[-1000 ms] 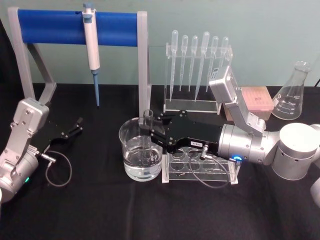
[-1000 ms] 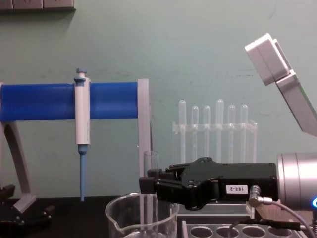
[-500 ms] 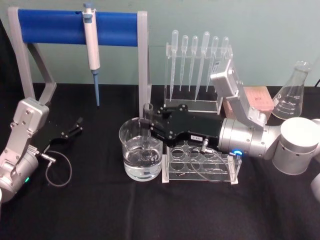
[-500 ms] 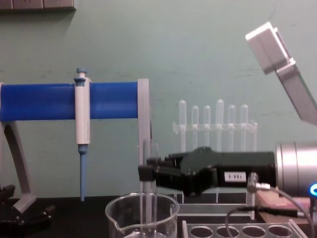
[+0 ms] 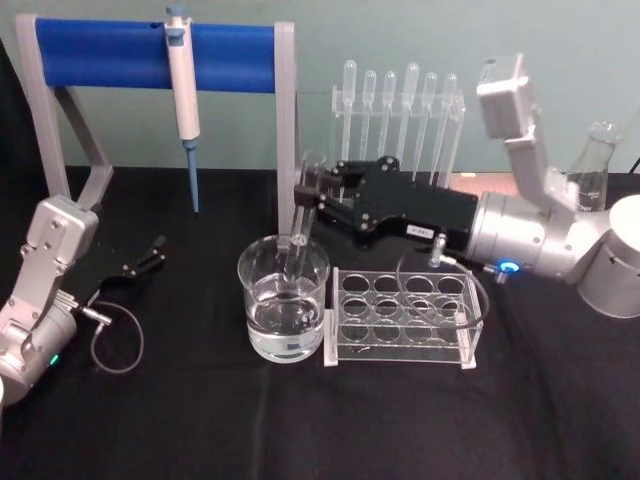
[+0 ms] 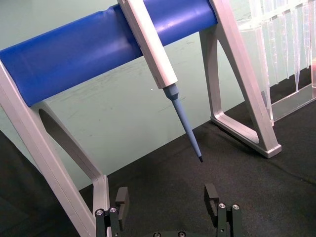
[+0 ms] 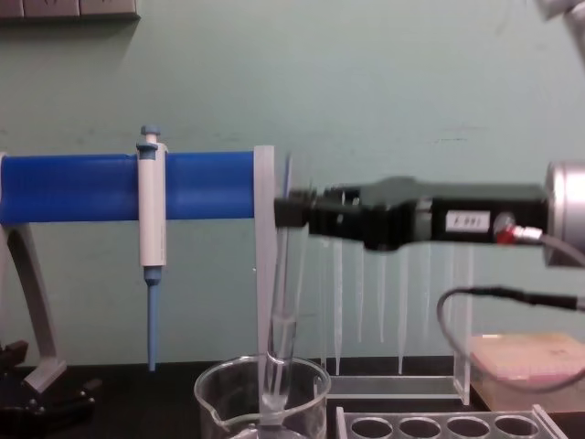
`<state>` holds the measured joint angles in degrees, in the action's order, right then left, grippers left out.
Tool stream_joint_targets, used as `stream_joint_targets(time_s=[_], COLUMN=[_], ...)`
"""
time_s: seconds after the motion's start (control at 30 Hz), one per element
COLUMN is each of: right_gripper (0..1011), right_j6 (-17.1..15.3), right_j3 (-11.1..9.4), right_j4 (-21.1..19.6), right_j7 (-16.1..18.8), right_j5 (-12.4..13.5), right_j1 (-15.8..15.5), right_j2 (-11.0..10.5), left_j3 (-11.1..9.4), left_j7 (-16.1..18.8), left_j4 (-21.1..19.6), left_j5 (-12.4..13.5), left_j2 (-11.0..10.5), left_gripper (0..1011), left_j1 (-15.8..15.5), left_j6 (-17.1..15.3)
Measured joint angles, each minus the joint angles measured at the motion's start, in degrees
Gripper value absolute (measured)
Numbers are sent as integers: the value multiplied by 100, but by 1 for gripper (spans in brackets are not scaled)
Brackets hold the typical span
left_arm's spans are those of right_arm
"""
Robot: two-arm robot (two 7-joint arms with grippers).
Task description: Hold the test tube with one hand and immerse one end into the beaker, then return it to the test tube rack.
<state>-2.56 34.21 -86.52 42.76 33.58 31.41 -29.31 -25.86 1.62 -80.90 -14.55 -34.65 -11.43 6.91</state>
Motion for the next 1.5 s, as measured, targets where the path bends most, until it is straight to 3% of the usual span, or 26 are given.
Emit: stream_joint_targets(time_s=[0.33, 0.57, 0.93, 1.13, 1.5], right_gripper=[242, 242, 242, 242, 242], right_j6=[9, -20, -3, 93, 184], right_j3=[-228, -364, -475, -545, -585], right_j4=[-493, -834, -1056, -972, -796], right_j7=[61, 150, 125, 72, 12], right_j5=[375, 651, 698, 698, 566], right_j1=[-88, -231, -536, -700, -847], right_j2=[-386, -797, -1370, -1485, -1490], left_j3=[0, 0, 0, 0, 0], left_j7=[0, 0, 0, 0, 0], left_j4=[0, 0, 0, 0, 0], left_j5=[0, 0, 0, 0, 0], left_j2=[0, 0, 0, 1, 0], left_gripper=[1000, 1000, 1000, 1000, 1000], left_j1=[0, 0, 0, 0, 0], left_j6=[0, 0, 0, 0, 0])
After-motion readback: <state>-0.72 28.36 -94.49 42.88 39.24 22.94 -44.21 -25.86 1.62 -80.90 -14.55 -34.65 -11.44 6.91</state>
